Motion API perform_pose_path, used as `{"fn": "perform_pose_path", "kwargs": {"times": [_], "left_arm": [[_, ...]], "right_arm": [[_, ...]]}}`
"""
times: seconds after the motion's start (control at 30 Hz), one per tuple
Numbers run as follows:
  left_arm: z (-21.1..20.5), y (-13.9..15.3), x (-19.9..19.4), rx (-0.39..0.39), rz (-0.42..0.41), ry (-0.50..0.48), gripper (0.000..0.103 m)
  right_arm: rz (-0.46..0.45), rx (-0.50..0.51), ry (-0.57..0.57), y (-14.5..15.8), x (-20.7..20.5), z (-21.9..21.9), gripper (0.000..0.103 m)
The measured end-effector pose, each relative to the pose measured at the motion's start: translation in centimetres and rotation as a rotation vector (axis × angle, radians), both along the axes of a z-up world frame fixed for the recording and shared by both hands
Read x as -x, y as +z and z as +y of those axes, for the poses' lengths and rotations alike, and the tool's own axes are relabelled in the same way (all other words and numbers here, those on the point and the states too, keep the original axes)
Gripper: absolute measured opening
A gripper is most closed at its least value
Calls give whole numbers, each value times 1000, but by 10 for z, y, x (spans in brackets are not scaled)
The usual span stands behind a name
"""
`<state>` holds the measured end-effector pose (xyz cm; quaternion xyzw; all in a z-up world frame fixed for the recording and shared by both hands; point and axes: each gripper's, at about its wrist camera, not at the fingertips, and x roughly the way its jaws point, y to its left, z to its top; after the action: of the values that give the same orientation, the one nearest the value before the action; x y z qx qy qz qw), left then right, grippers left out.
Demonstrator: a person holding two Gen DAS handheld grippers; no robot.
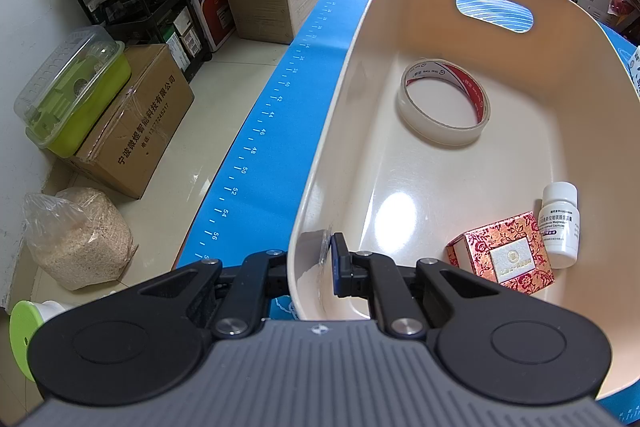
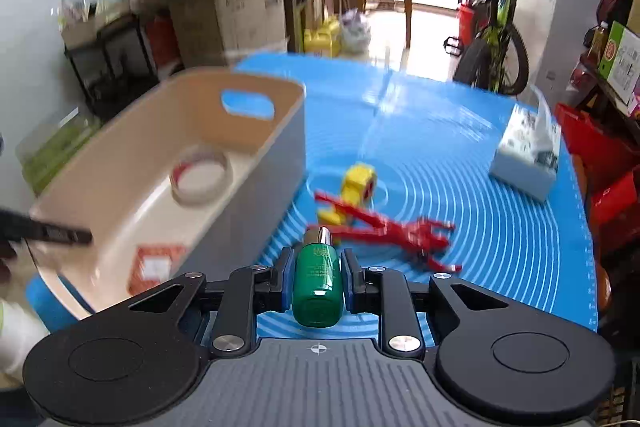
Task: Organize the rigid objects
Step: 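Carry the green bottle into the basket and release it with the right tool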
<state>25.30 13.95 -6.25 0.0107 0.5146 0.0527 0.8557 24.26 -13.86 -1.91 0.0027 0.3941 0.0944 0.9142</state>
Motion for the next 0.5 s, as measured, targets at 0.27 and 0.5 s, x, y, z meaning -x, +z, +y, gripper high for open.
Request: {"fn": "perform_pose_path", "kwargs": {"times": [0.27, 0.5], "left_arm": [[2, 1, 1, -1, 1, 0, 14], [0, 1, 0, 0, 1, -1, 14]], "right_arm": [[-107, -50, -1, 34, -9, 24, 33], [-159, -100, 34, 44, -26, 61, 33]]}}
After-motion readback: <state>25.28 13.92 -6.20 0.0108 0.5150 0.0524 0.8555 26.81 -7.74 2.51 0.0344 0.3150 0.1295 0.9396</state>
